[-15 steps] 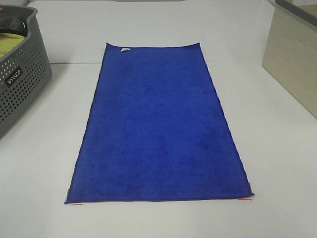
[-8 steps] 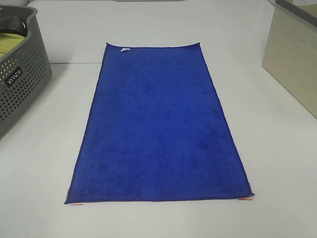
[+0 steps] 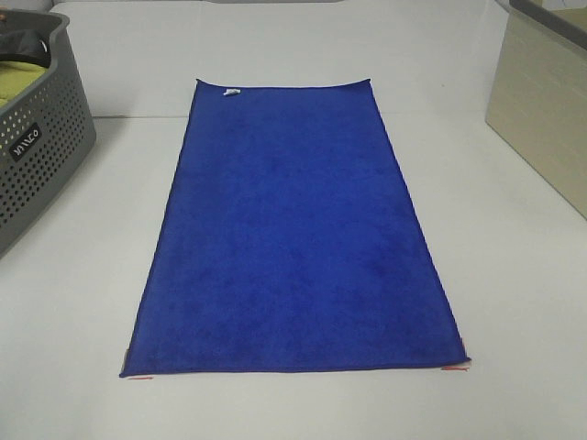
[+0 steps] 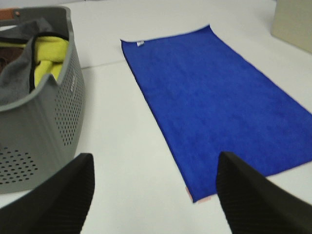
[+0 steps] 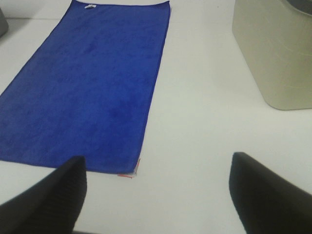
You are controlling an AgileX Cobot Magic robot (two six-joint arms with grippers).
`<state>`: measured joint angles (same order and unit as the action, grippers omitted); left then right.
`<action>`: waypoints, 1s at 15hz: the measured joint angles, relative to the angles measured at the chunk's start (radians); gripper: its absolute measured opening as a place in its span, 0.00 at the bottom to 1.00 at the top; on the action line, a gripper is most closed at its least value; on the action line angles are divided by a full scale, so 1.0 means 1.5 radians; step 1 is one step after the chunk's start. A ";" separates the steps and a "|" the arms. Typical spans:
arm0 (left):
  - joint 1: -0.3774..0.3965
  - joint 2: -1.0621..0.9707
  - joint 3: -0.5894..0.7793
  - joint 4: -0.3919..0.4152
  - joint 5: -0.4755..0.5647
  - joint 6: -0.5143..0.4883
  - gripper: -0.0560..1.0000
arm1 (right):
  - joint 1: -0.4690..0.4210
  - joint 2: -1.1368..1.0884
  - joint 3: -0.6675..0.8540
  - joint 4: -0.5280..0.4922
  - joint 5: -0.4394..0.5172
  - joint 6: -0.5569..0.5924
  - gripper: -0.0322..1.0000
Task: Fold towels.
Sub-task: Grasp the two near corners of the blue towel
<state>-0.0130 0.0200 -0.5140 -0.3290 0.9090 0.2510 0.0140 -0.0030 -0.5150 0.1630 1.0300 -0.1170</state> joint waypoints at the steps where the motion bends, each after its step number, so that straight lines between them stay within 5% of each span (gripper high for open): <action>1: 0.000 0.017 0.000 -0.007 -0.037 -0.032 0.69 | 0.000 0.011 0.000 -0.005 -0.023 0.023 0.76; 4: 0.000 0.117 0.000 -0.052 -0.116 -0.092 0.69 | 0.000 0.121 -0.005 -0.007 -0.084 0.055 0.76; 9: 0.000 0.369 0.000 -0.181 -0.147 -0.091 0.69 | 0.000 0.419 -0.007 -0.002 -0.147 0.057 0.76; 15: 0.000 0.743 0.000 -0.376 -0.152 0.113 0.69 | 0.000 0.793 -0.082 0.085 -0.165 0.013 0.76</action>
<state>-0.0130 1.1350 -0.5140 -0.8930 0.6810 0.4210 0.0140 1.1870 -0.6380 0.2910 0.7820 -0.0980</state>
